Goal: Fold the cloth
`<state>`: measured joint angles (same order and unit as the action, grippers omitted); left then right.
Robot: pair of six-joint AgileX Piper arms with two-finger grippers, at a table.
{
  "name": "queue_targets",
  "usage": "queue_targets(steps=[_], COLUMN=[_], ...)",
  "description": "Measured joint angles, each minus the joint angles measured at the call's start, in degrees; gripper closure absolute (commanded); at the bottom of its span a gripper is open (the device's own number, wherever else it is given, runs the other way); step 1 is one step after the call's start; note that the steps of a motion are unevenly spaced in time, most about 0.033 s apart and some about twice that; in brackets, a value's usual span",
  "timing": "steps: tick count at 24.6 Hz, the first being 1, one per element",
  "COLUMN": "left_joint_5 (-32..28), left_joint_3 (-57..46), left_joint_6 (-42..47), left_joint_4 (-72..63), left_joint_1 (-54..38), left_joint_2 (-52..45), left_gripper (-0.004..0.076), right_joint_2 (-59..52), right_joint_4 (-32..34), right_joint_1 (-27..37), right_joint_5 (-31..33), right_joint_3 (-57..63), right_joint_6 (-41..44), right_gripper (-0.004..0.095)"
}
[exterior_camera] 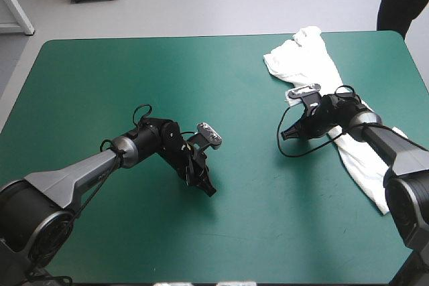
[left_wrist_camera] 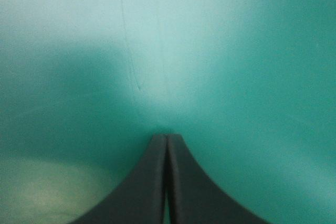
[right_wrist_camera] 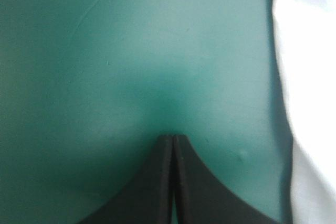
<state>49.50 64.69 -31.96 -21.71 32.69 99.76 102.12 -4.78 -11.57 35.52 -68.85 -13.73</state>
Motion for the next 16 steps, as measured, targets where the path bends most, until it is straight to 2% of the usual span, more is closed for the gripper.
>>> queue_targets(steps=[16], left_joint_5=[1.4], left_joint_3=[0.7], left_joint_6=[0.0], left_joint_4=[0.1], left_joint_1=[0.0], left_joint_2=[0.0], left_gripper=[0.0734], right_joint_2=[0.0], right_joint_4=[1.1], right_joint_1=[0.0], right_joint_5=[1.3], right_joint_3=[-0.7], right_joint_6=[0.0], right_gripper=[0.0925])
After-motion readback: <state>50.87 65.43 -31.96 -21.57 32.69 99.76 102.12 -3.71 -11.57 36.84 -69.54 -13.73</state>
